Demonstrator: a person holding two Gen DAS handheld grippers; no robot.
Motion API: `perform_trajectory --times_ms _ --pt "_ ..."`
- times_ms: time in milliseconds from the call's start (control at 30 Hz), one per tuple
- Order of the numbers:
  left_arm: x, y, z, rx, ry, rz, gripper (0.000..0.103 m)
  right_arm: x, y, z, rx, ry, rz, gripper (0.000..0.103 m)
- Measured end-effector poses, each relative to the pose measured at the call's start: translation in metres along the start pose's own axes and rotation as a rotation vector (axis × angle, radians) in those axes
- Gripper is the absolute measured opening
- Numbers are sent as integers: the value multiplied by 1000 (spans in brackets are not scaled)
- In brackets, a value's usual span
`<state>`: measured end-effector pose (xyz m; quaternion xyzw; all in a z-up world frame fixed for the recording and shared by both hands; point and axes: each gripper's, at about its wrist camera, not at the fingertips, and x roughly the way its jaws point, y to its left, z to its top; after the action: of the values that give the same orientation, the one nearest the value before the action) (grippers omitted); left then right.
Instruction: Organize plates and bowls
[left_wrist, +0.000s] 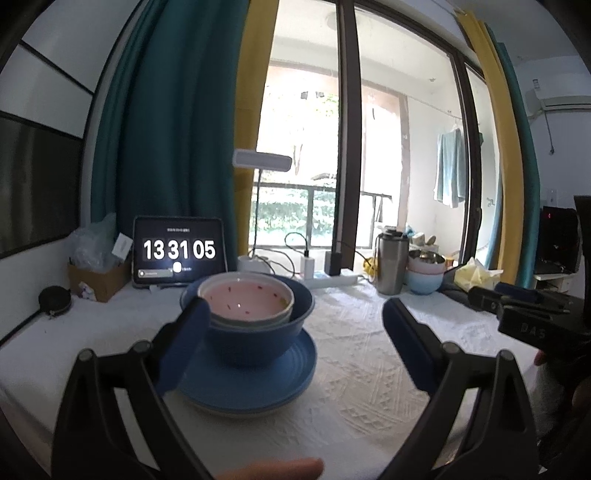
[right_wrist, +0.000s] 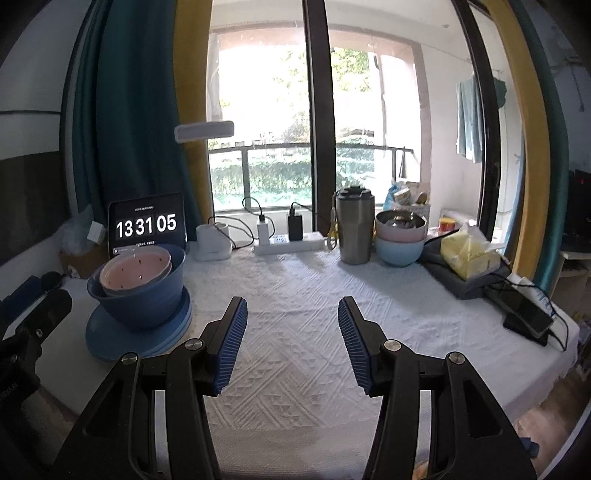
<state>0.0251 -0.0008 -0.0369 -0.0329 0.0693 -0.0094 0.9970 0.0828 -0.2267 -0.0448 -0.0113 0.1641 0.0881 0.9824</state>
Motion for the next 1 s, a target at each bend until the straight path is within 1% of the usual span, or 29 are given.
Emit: perform_trajectory --times_ms 233,1000 --pt "0 2 2 -1 -4 8 96 -2 1 3 -12 -8 -4 54" --pt "2 8 2 -28 12 26 96 5 4 0 -11 14 -3 54"
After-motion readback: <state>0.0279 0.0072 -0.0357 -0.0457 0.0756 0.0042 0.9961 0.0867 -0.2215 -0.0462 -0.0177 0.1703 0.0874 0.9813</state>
